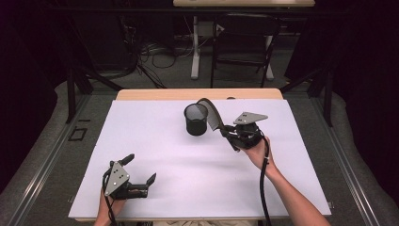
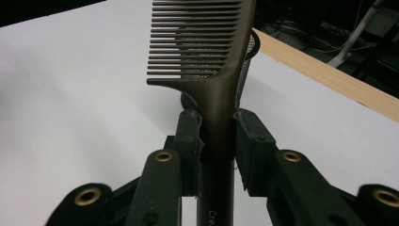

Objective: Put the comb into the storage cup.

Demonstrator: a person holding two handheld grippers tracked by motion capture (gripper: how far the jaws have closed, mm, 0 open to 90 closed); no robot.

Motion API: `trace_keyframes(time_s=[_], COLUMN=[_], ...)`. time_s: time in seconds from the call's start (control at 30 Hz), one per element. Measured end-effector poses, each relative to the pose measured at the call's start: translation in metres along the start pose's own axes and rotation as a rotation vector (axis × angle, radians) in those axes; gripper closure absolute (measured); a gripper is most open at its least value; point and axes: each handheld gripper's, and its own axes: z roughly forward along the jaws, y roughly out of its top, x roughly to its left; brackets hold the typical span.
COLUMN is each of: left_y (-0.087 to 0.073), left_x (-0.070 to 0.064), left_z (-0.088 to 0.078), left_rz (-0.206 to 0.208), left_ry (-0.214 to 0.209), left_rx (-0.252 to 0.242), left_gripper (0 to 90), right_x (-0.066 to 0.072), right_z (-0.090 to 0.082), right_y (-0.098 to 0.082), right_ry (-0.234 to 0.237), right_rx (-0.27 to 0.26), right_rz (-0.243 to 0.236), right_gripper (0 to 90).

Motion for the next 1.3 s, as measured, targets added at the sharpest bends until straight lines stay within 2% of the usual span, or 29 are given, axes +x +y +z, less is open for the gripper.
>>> trace_keyframes(time_s=[0.53,1.3], left_y=[0.000,0.000], left_x=[-0.001,-0.001], left_z=[0.001,0.001], left_rz=[-0.005,-0.005], left_ry=[0.000,-0.002], left_rx=[0.002,0.002], left_gripper=[0.4,0.4], right_x=[-0.005,-0.010], right_z=[-0.002,0.007], right_y=[0.011,0.027], right_ry=[-0.018,-0.023], right_rx=[-0.041,-0.072], right_rz=[0.012,0.014], right_gripper=[72.5,72.6])
